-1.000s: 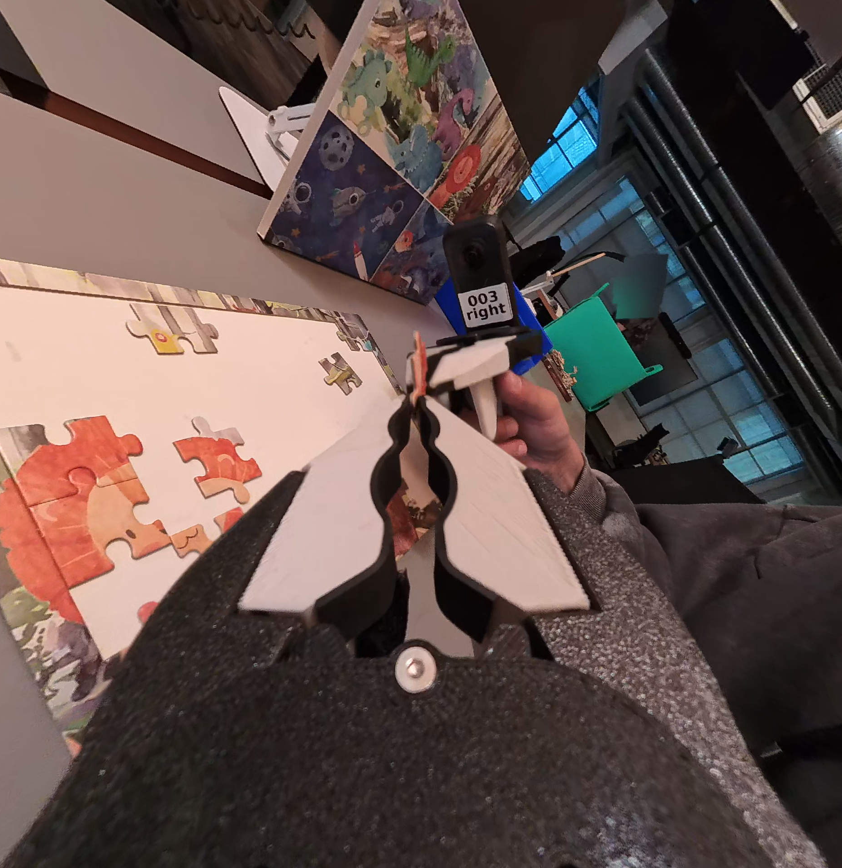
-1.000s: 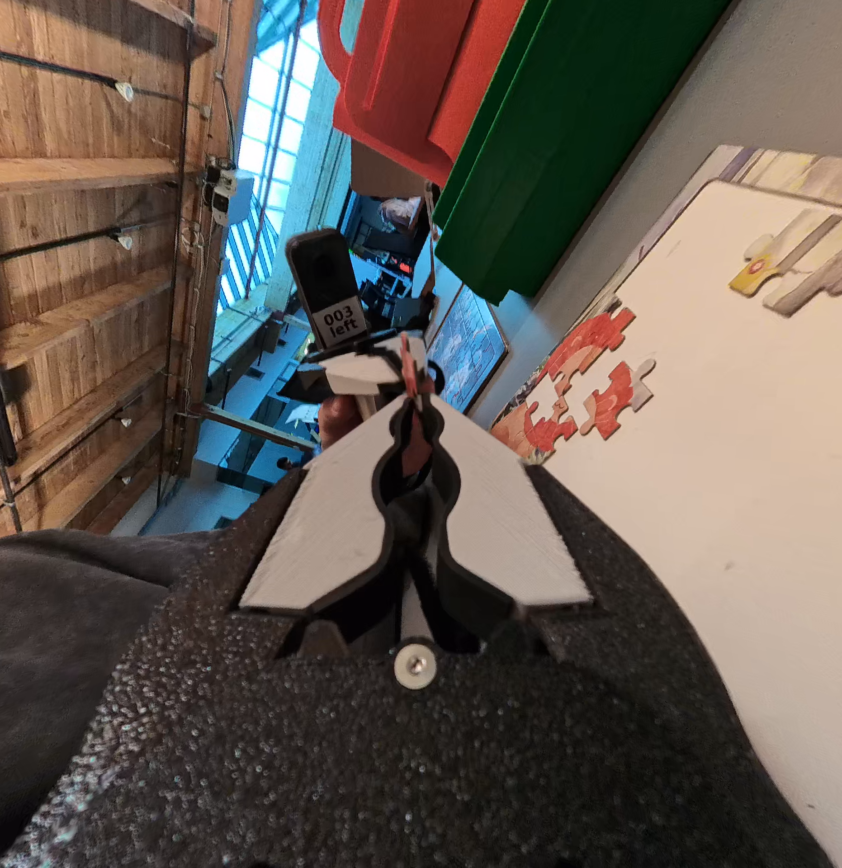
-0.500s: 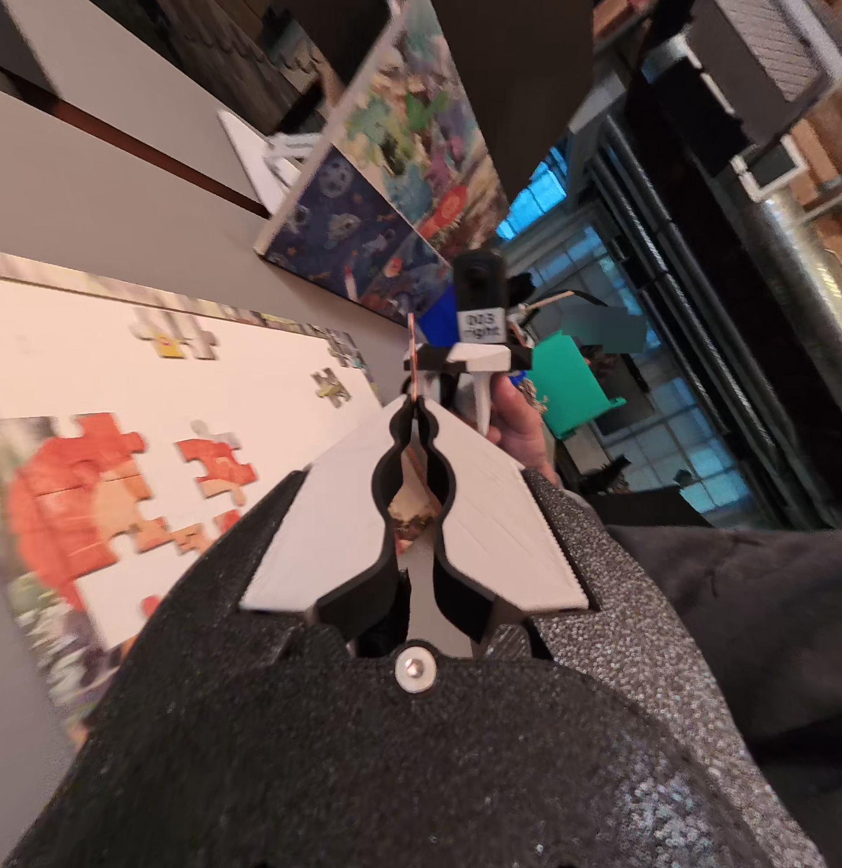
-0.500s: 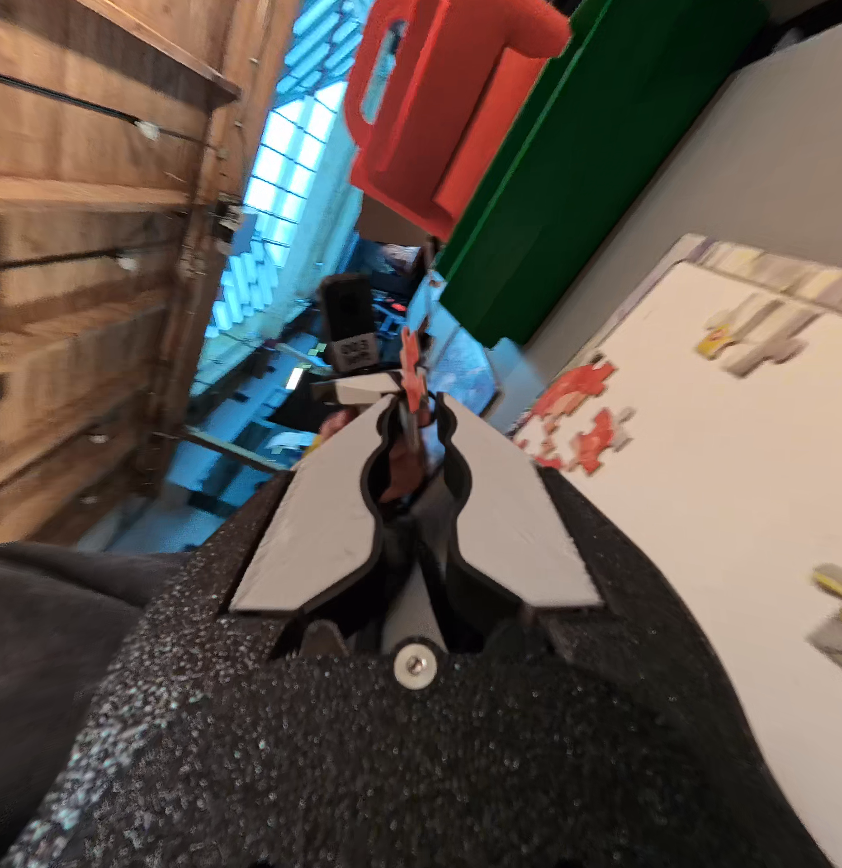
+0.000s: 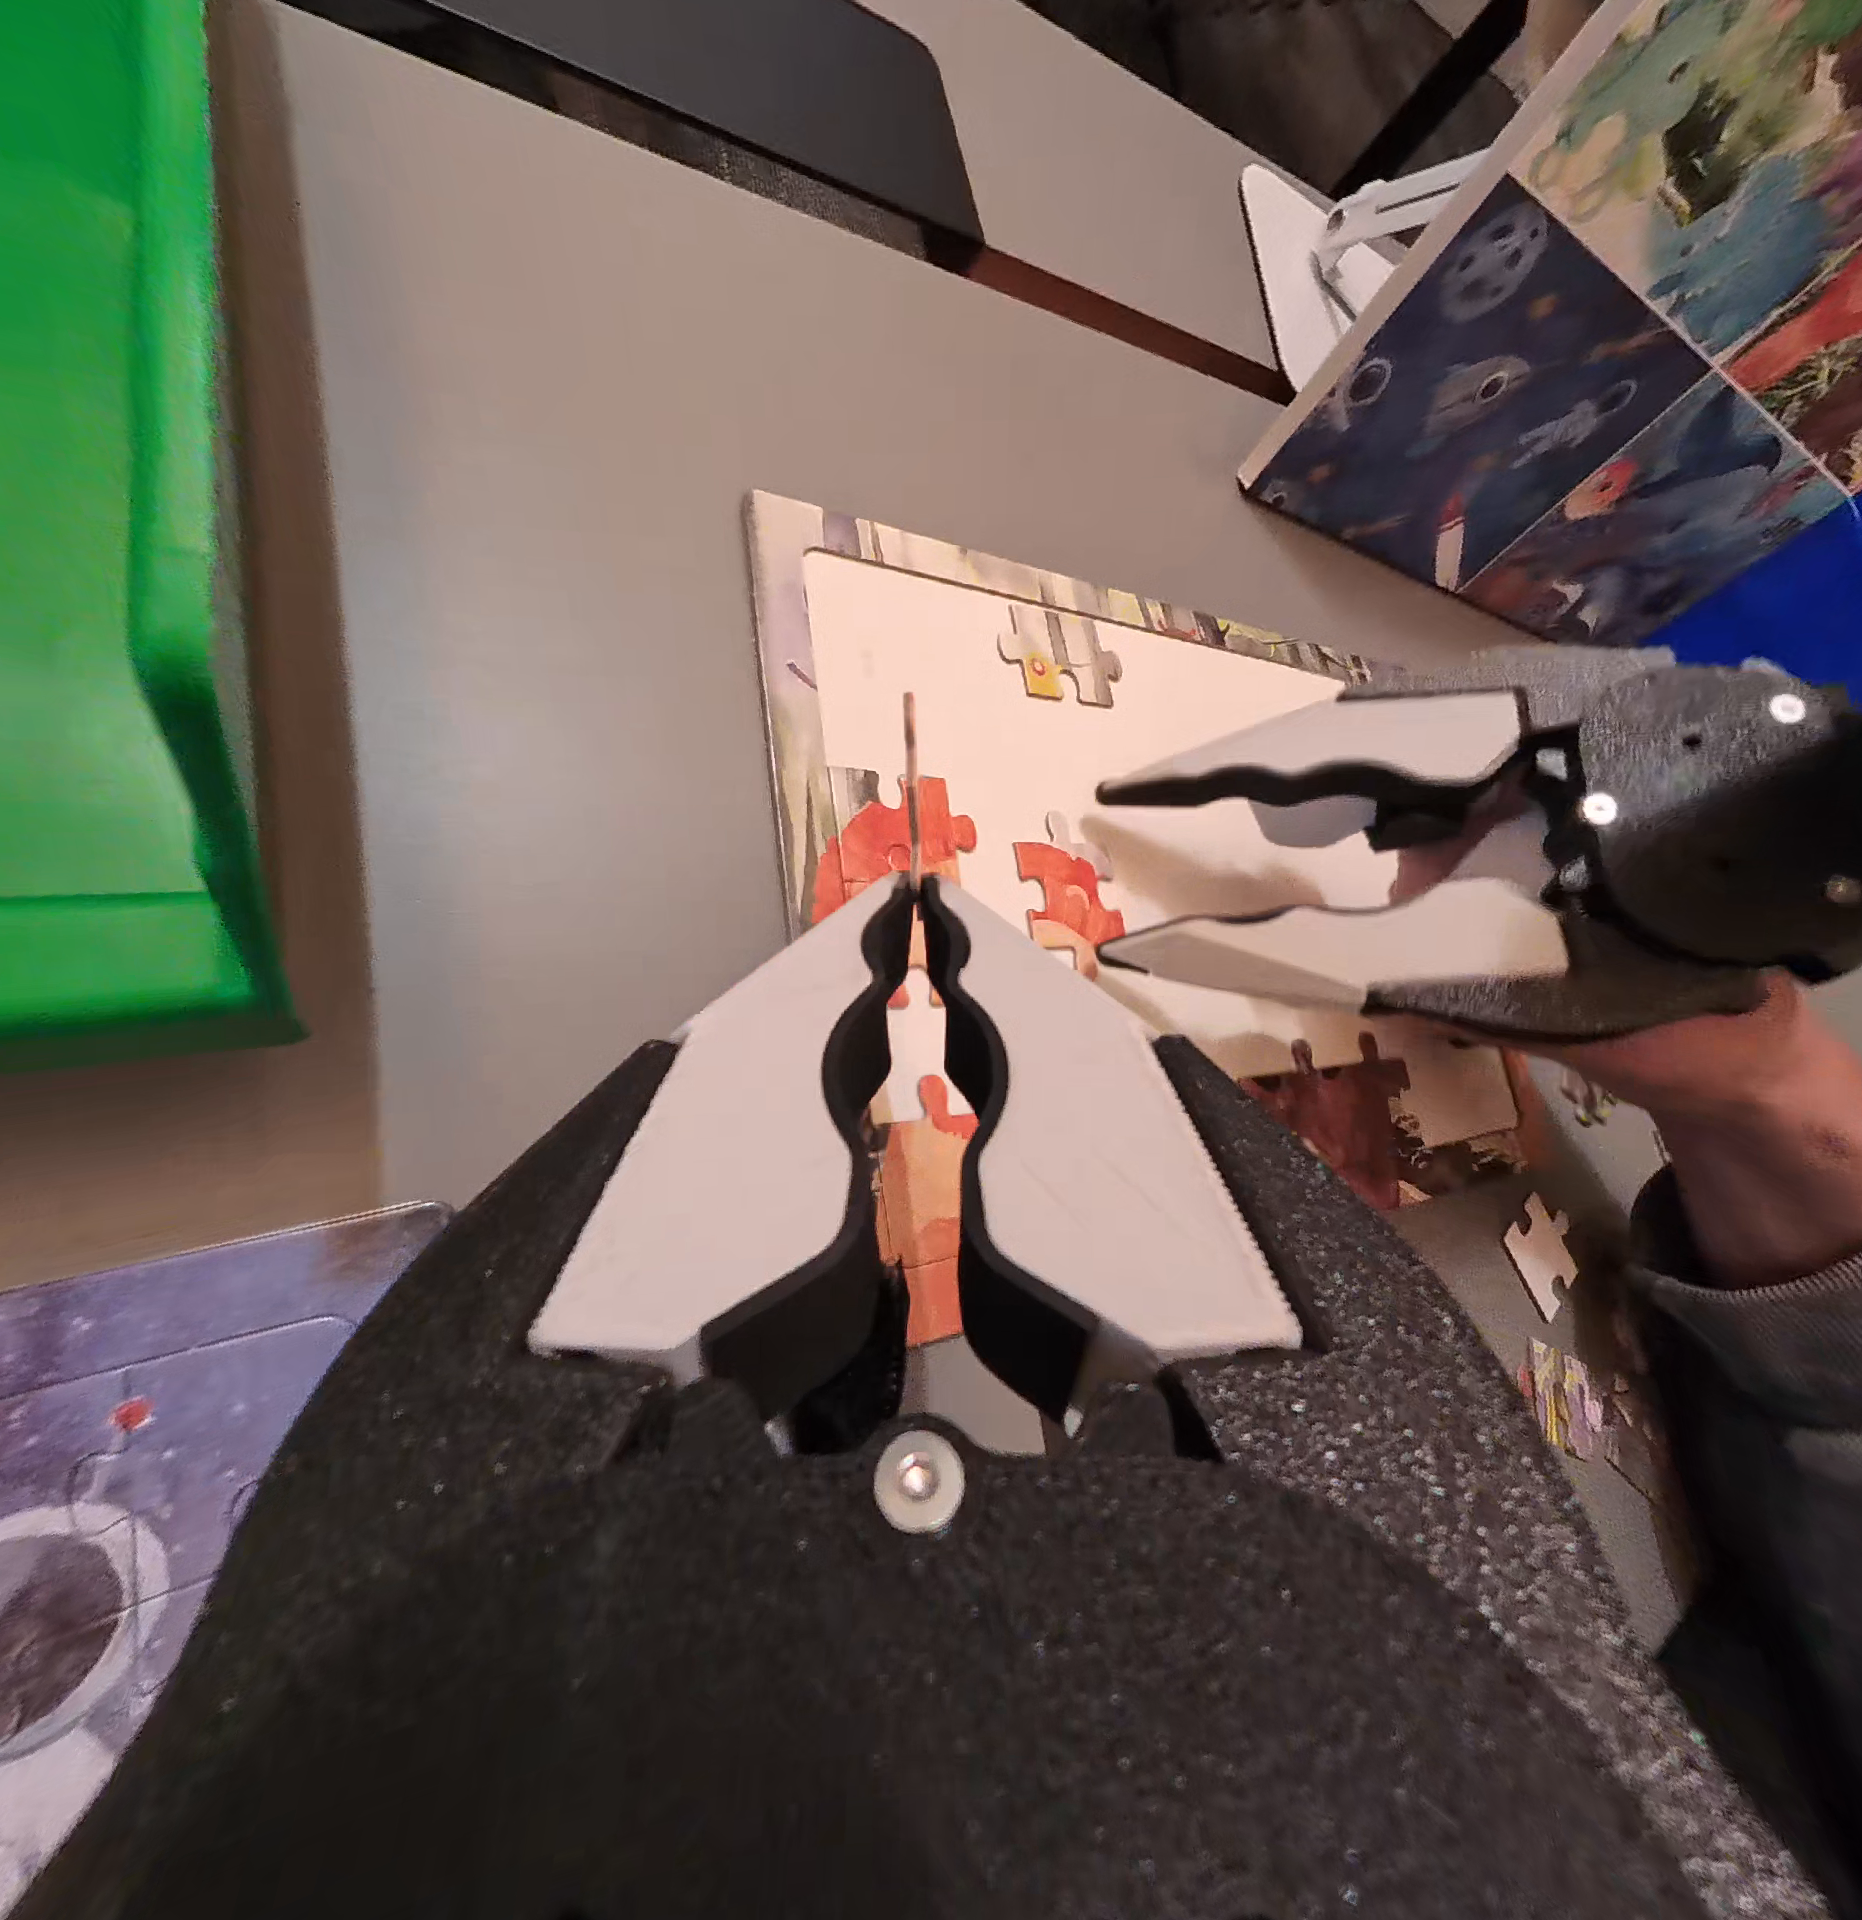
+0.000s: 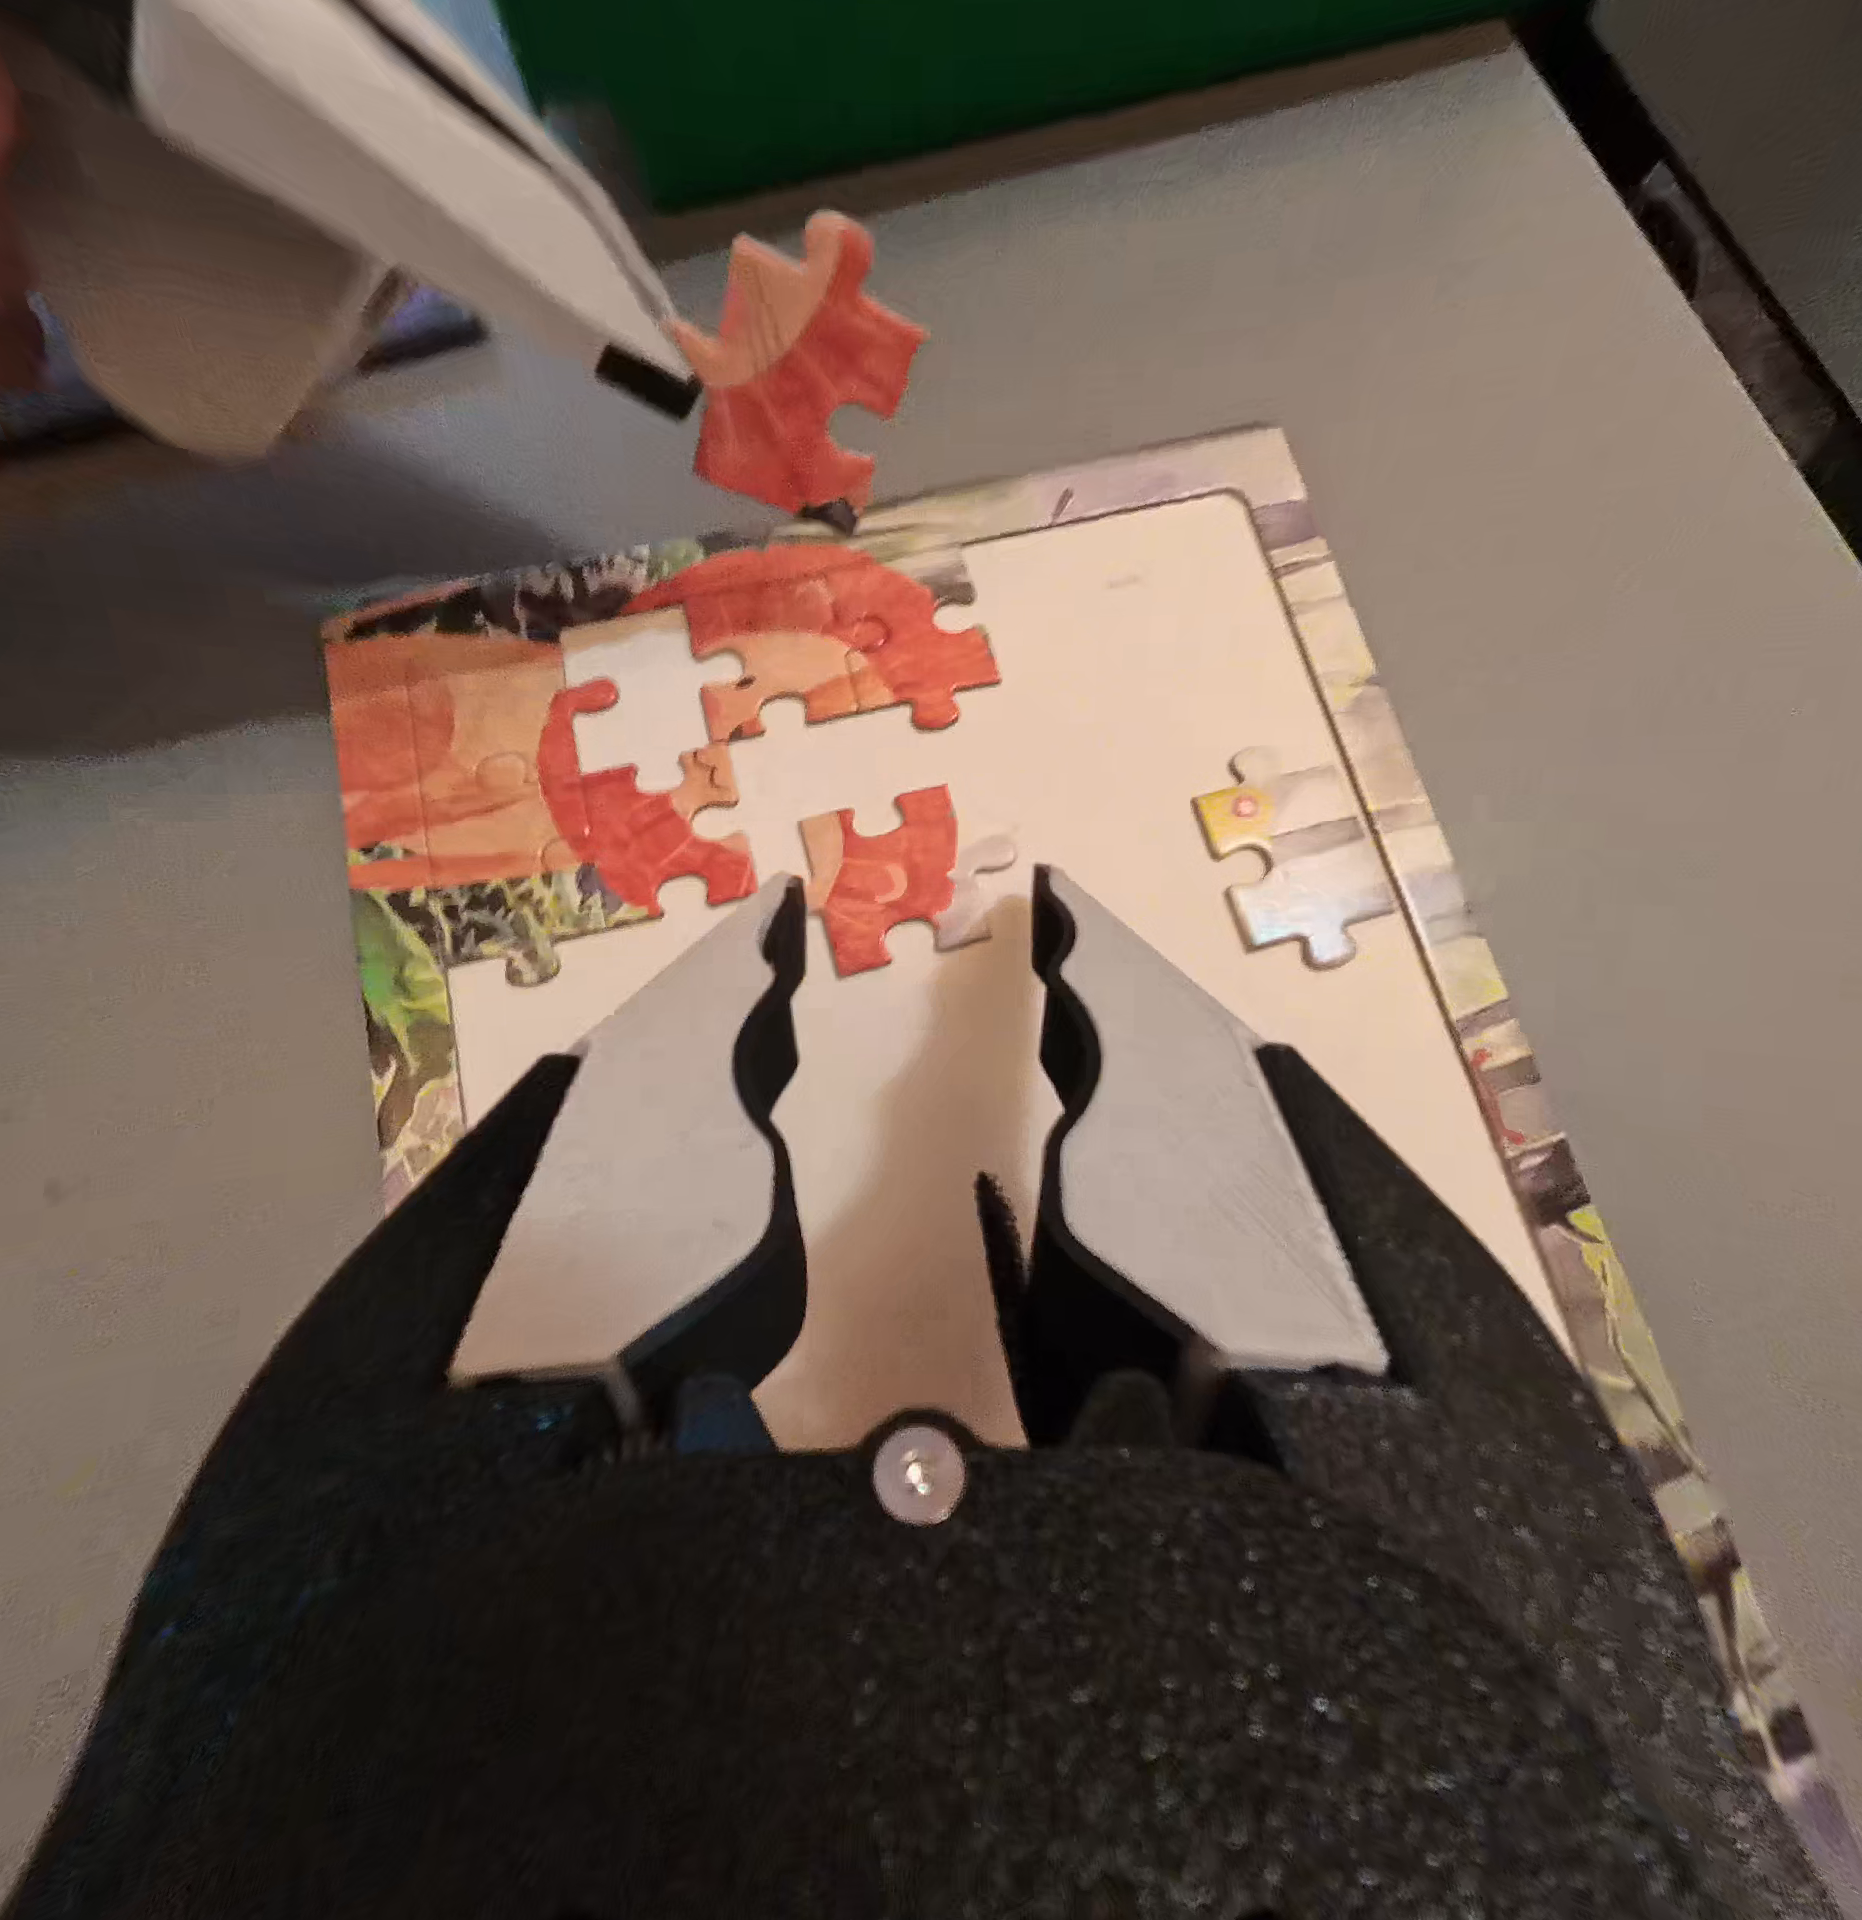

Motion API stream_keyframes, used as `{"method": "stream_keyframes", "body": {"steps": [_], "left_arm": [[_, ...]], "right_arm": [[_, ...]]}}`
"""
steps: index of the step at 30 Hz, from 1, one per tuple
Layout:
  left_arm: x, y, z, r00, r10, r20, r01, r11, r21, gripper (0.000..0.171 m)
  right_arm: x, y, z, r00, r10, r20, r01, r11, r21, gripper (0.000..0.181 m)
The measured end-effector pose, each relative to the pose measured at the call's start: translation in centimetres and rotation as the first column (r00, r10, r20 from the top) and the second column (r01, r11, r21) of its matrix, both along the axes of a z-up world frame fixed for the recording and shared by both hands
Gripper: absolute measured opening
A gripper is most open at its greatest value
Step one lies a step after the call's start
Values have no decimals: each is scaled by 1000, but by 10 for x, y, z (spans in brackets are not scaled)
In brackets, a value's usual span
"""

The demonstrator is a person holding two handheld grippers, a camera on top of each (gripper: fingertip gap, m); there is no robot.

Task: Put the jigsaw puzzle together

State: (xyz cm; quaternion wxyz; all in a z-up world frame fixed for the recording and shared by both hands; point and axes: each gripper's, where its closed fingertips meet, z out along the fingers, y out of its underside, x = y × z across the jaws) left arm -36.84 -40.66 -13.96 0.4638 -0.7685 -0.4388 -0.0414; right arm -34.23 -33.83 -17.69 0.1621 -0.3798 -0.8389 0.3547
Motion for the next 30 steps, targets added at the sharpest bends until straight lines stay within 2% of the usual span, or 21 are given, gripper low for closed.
{"method": "stream_keyframes", "body": {"steps": [3,5,9,16,23,30], "left_arm": [[-3,-3,-3,1000,13,-6,-13,1000,-18,1],[-5,-6,-10,1000,19,8,-19,999,-38,1],[-4,-4,-17,998,11,54,-11,1000,-9,1],[0,-2,-25,998,-14,69,17,999,-40,1],[1,-2,-28,997,-20,74,24,998,-54,1],[1,-2,-27,997,-21,68,25,998,-59,1]], "right_arm": [[-4,-8,6,994,70,79,-65,996,-65,46],[-3,-7,2,990,105,91,-102,994,-32,46],[2,-10,0,987,138,87,-128,986,-109,46],[-2,8,-6,992,112,55,-111,994,-7,39],[-4,10,-5,994,103,44,-103,995,-4,31],[-4,25,-5,996,74,56,-75,997,22,33]]}}
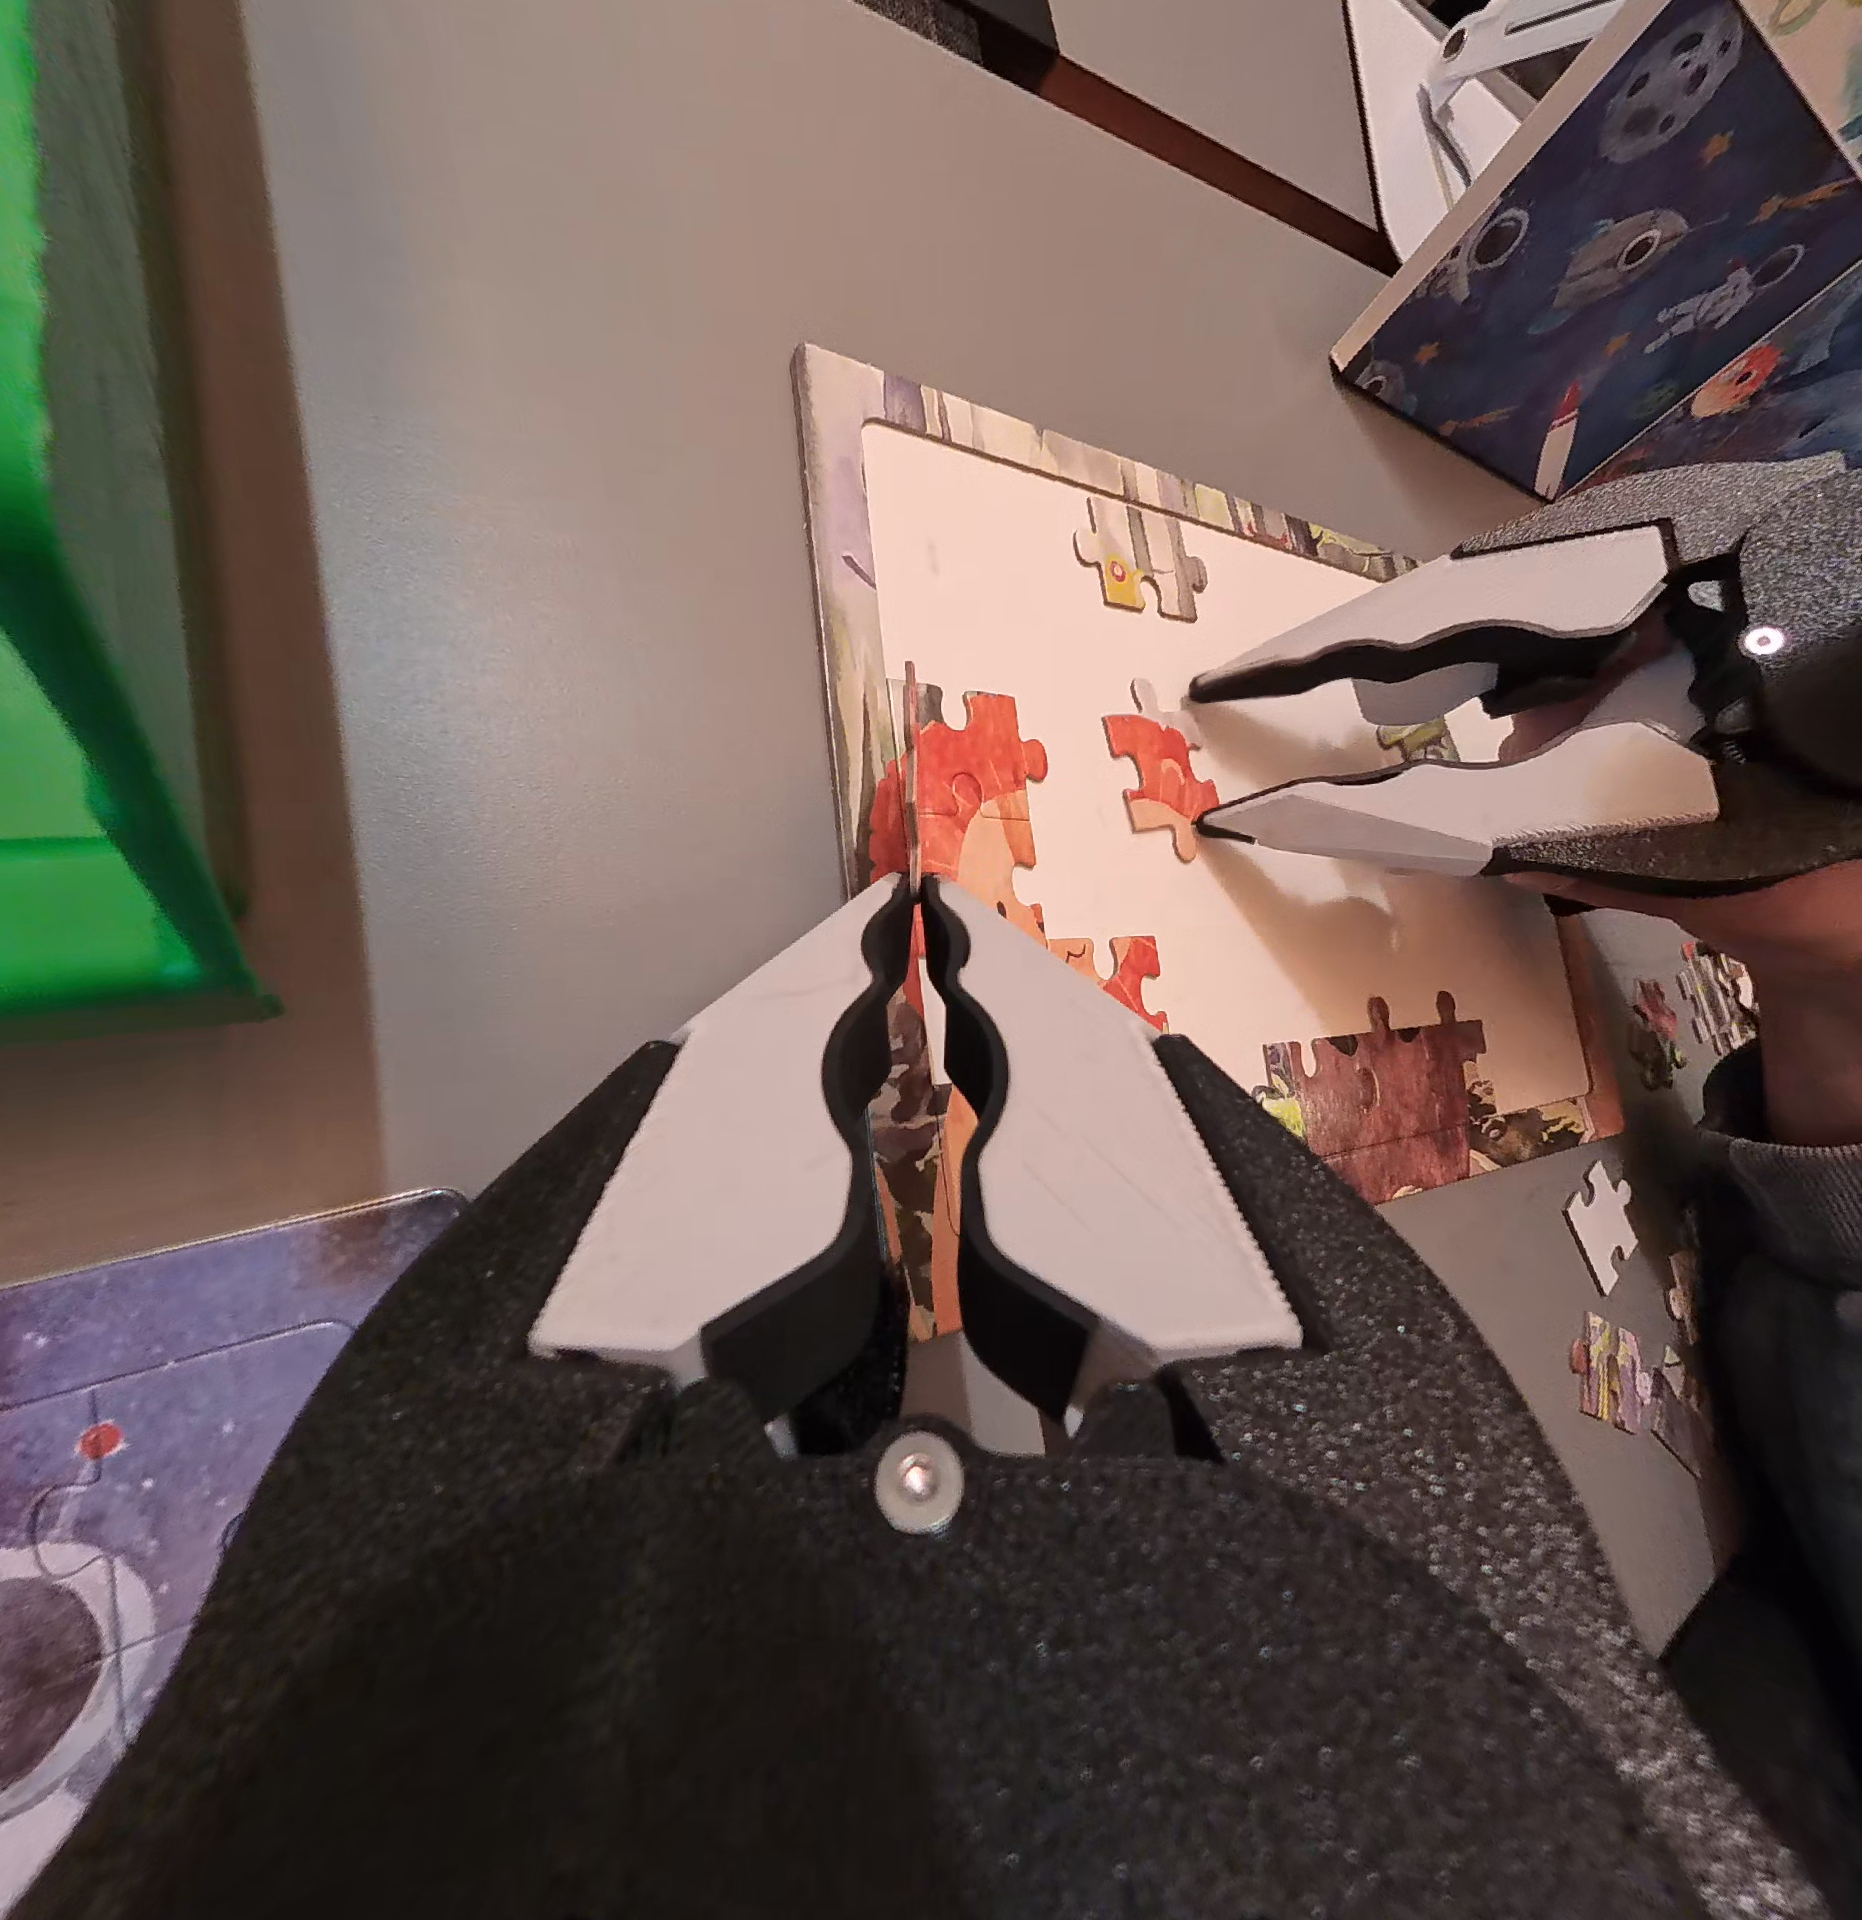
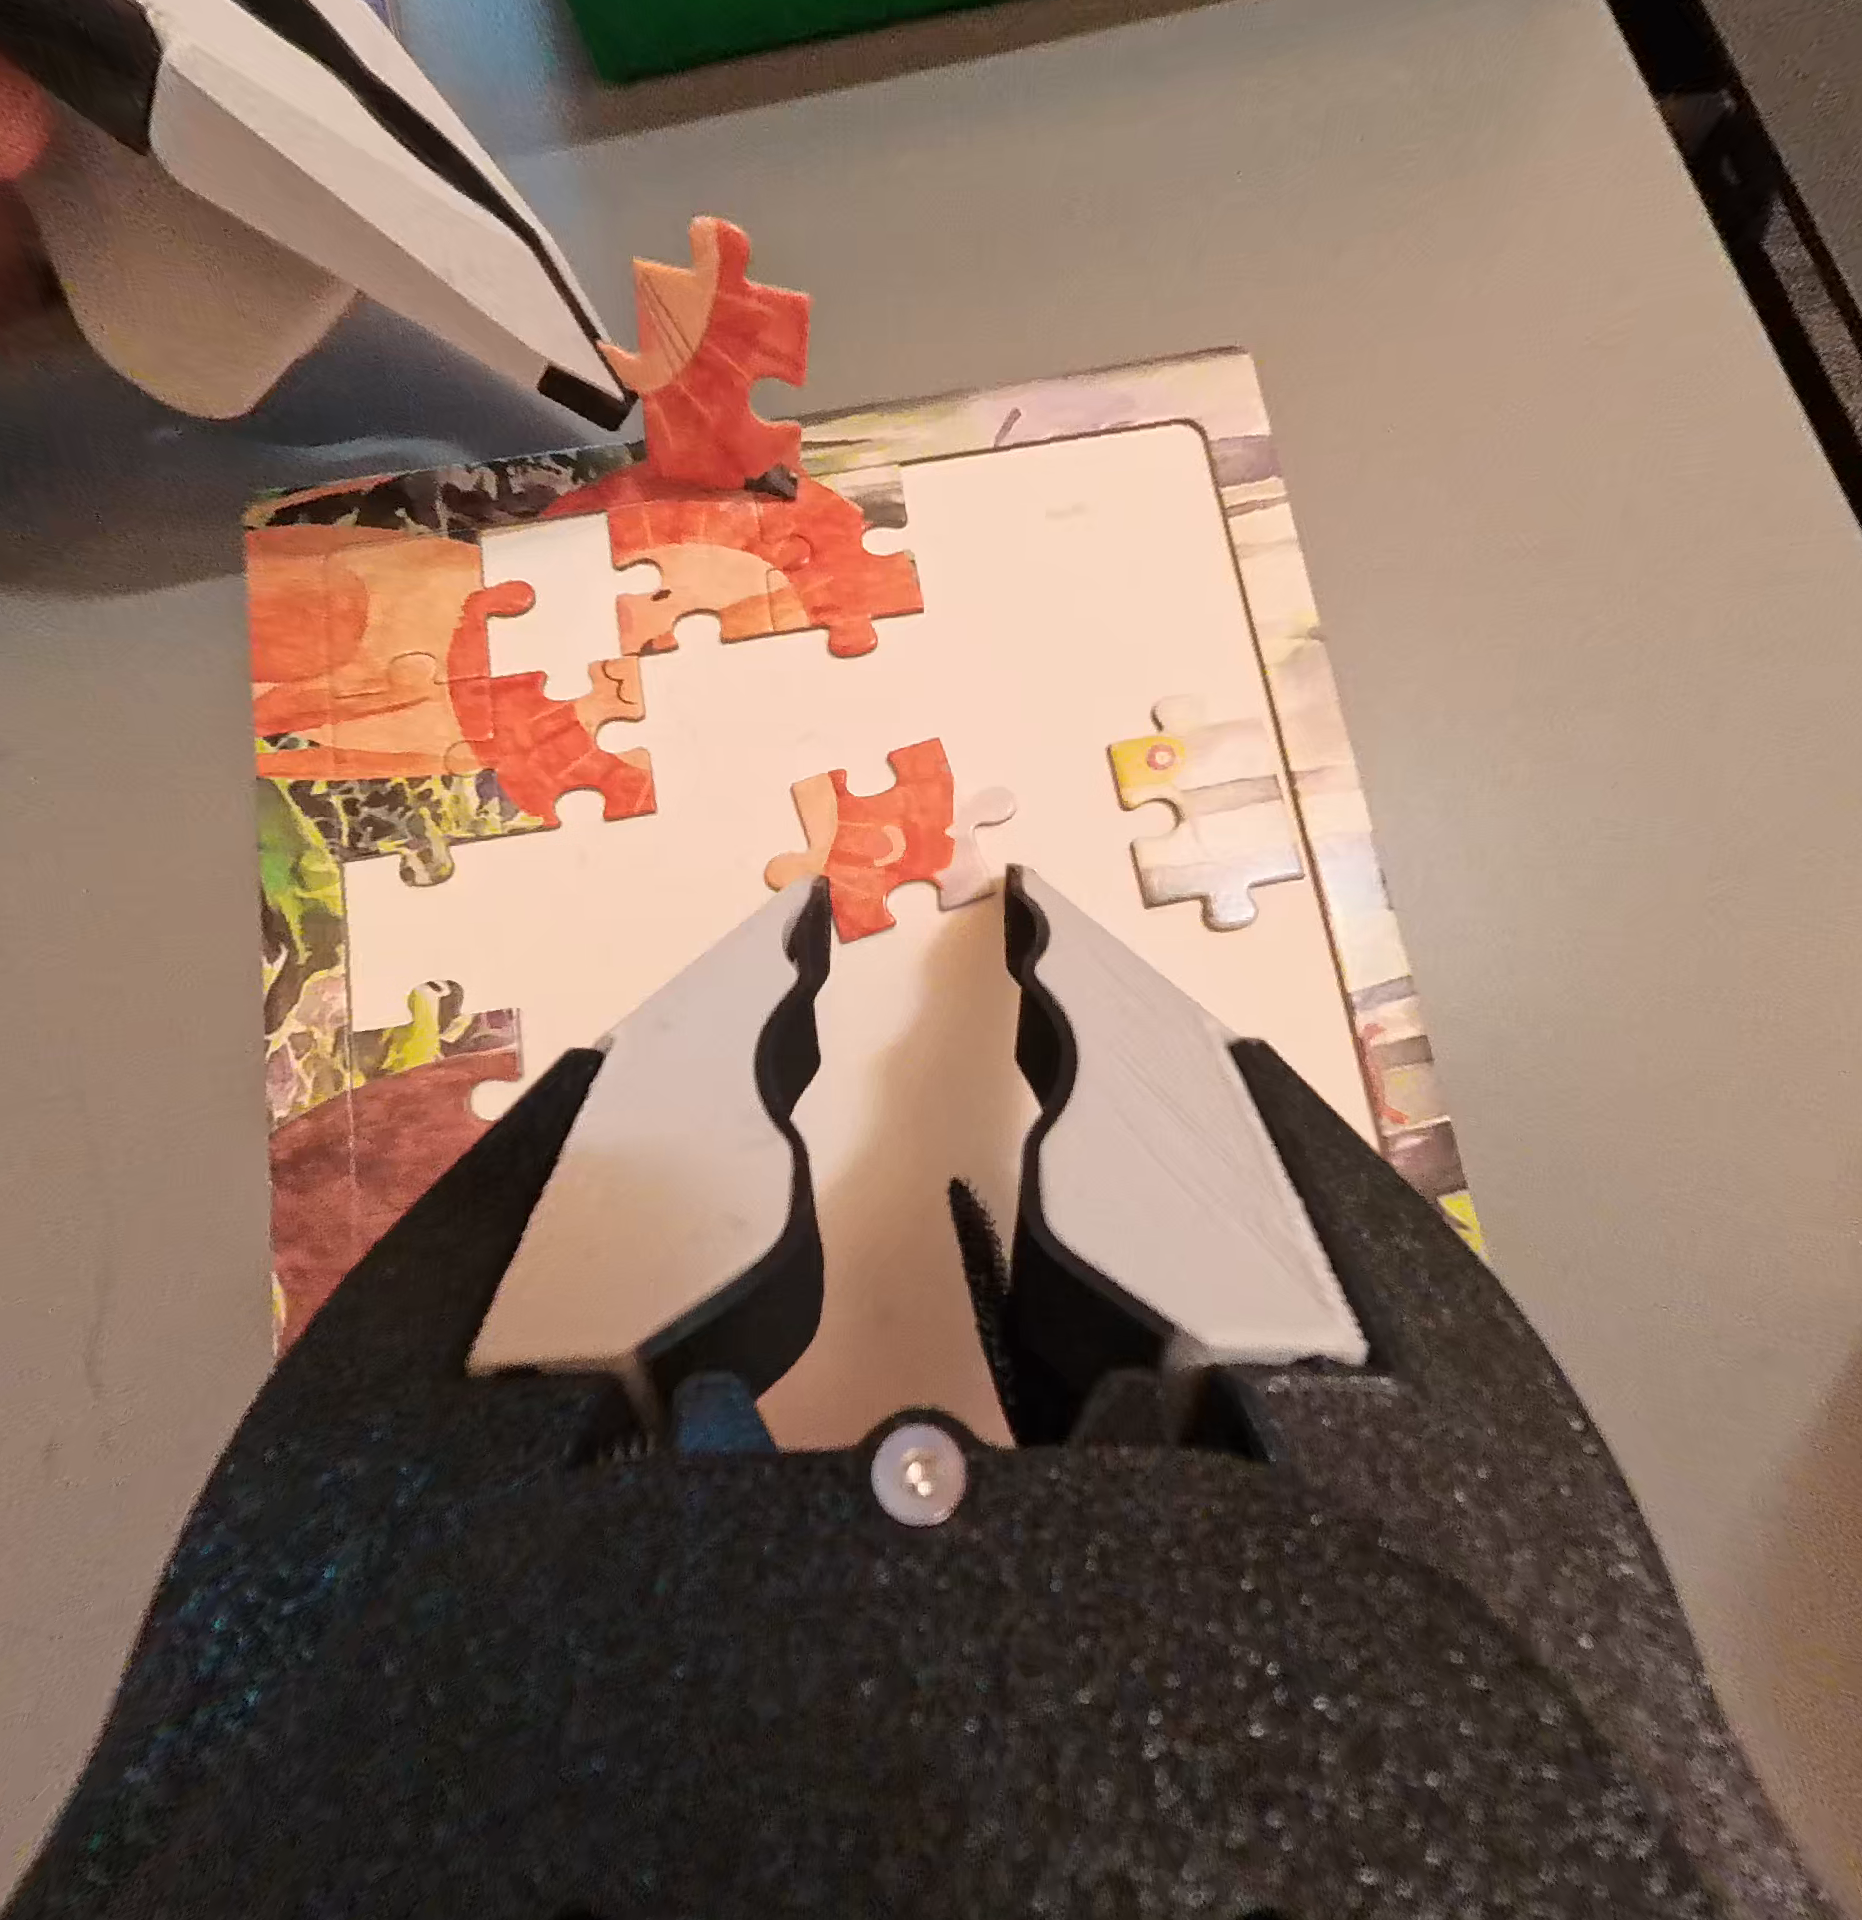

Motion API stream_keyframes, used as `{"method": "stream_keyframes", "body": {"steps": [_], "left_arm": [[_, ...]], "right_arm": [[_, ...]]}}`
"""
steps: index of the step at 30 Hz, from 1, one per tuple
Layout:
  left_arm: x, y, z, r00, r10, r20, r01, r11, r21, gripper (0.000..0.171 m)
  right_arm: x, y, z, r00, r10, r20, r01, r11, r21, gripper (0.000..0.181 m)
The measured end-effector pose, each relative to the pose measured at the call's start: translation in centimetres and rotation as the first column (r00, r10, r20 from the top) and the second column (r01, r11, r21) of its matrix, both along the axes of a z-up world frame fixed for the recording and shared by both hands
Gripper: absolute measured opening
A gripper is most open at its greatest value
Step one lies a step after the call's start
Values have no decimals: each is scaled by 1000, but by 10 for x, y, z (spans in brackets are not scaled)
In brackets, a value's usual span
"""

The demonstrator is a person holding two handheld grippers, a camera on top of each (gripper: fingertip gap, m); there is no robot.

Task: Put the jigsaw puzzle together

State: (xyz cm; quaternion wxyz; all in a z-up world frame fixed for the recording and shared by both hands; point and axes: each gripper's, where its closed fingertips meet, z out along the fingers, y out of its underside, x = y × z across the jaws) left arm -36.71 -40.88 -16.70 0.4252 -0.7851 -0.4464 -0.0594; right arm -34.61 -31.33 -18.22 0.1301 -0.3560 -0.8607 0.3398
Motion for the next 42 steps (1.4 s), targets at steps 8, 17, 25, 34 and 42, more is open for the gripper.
{"method": "stream_keyframes", "body": {"steps": [8,17,25,34,42], "left_arm": [[0,1,3,1000,0,-11,0,1000,8,1],[0,0,0,1000,2,3,-2,1000,-1,1],[1,0,-1,1000,-3,0,3,1000,-10,1],[0,-1,-1,1000,1,1,-1,1000,-11,0],[0,0,0,1000,-2,3,2,1000,0,1]], "right_arm": [[-3,-20,3,999,27,-16,-28,998,-52,33],[-7,-16,6,1000,-16,8,17,995,-103,29],[-6,4,5,999,-41,21,43,996,-82,16],[7,-3,3,996,5,84,1,998,-70,12],[21,-17,0,990,88,114,-80,994,-76,5]]}}
